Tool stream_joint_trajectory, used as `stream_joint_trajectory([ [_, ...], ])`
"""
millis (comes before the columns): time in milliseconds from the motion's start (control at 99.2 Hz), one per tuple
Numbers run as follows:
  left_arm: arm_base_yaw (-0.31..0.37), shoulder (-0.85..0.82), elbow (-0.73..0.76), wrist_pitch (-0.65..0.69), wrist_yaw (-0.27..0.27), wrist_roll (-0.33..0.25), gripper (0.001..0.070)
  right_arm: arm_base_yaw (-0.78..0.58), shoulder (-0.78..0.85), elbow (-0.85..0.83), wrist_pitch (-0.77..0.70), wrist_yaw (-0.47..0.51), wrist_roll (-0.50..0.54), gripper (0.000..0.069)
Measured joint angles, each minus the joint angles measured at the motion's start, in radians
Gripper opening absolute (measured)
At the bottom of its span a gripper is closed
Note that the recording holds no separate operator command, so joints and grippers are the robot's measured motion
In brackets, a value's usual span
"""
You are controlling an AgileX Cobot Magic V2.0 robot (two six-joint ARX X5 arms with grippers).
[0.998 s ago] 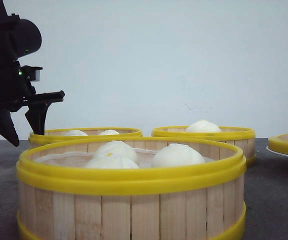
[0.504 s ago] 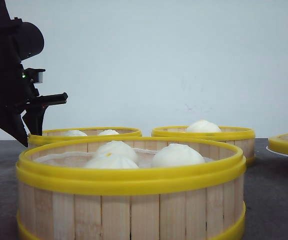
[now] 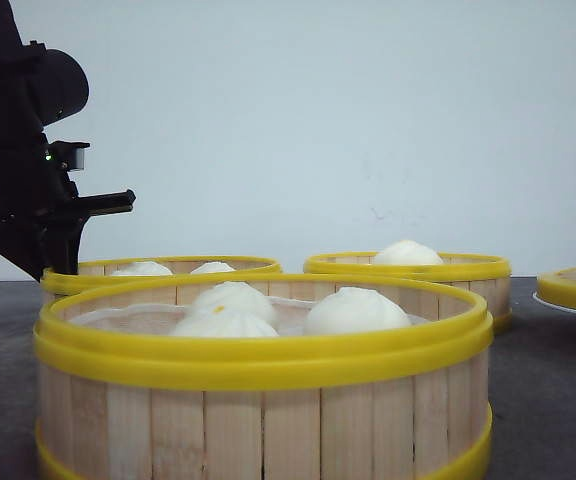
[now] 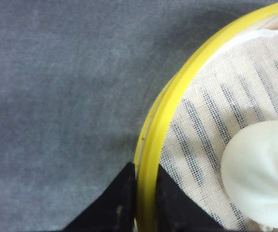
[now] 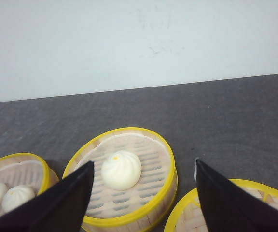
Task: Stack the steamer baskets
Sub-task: 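Lift the basket with the left gripper and lower it onto the front basket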
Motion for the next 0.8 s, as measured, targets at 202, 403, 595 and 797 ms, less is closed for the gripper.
stream_joint_trajectory([
  [202,0.018,-0.048,0.004,0.012,0.04,-0.01,0.0023,0.0,0.0,0.0,-0.006,0.027,-0.019,0.0411],
  [403,0.07,-0.228,0.024,0.014,0.091,-0.011,0.0023,0.0,0.0,0.0,-0.019,0.029,-0.026,0.0411],
  [595,0.1,-0.412,0.029,-0.086,0.175,-0.005,0.0023,0.0,0.0,0.0,-0.026,0.03,-0.026,0.0411],
  [797,0.062,-0.555,0.029,-0.228,0.239,0.024,0.0023,0.0,0.0,0.0,-0.027,0.03,-0.026,0.0411],
])
